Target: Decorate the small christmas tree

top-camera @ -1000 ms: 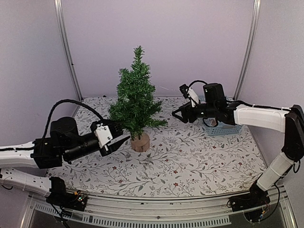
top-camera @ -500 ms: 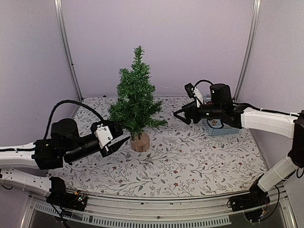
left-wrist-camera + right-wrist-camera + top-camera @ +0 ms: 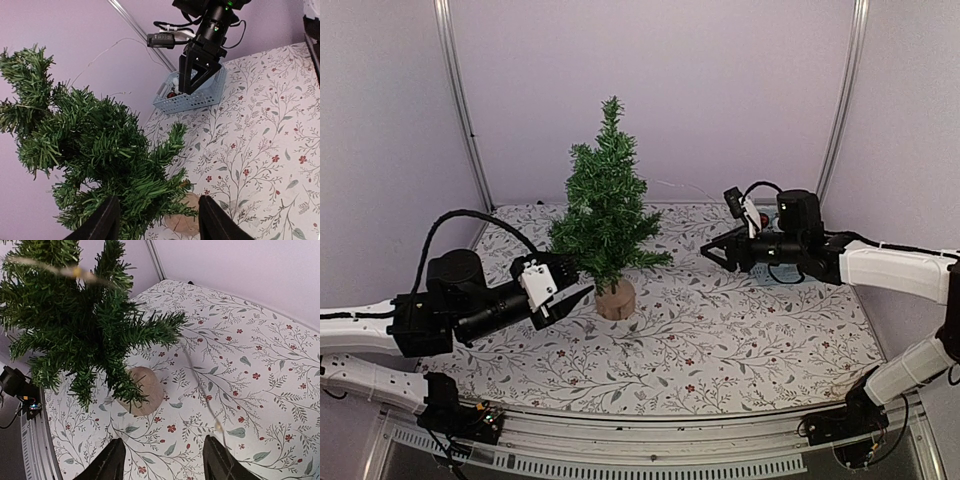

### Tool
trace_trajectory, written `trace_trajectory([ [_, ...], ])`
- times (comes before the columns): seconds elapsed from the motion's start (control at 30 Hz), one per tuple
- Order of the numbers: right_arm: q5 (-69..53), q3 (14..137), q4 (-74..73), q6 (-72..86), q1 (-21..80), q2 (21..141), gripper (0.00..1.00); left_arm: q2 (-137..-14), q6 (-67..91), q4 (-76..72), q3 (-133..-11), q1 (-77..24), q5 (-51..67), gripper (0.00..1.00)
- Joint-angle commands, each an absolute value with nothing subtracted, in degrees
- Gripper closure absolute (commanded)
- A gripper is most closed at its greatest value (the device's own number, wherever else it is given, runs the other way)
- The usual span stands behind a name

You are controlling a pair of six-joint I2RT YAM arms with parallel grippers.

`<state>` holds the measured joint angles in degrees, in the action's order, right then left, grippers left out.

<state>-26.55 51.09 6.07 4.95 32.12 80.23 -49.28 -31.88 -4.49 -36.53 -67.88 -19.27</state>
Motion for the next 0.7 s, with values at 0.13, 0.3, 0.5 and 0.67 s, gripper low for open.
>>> trace_trajectory([
  [0.13,-27.51,47.48,10.36,6.95,30.97,79.99,0.65,-49.04,-31.58,-7.53,-34.59,-68.76,-20.28,0.45],
  [0.3,-28.33,47.45,10.28,7.51,30.99,79.75,0.93,-48.15,-30.24,-7.91,-33.66,-68.82,-20.06,0.45],
  [0.5,-31.52,48.26,10.17,9.58,31.06,75.66,1.0,-48.3,-30.1,-9.14,-33.17,-71.72,-21.37,0.47],
  [0.67,-36.02,49.61,9.82,10.59,31.99,71.88,1.0,-51.48,-30.27,-13.3,-32.8,-76.28,-22.59,0.47],
])
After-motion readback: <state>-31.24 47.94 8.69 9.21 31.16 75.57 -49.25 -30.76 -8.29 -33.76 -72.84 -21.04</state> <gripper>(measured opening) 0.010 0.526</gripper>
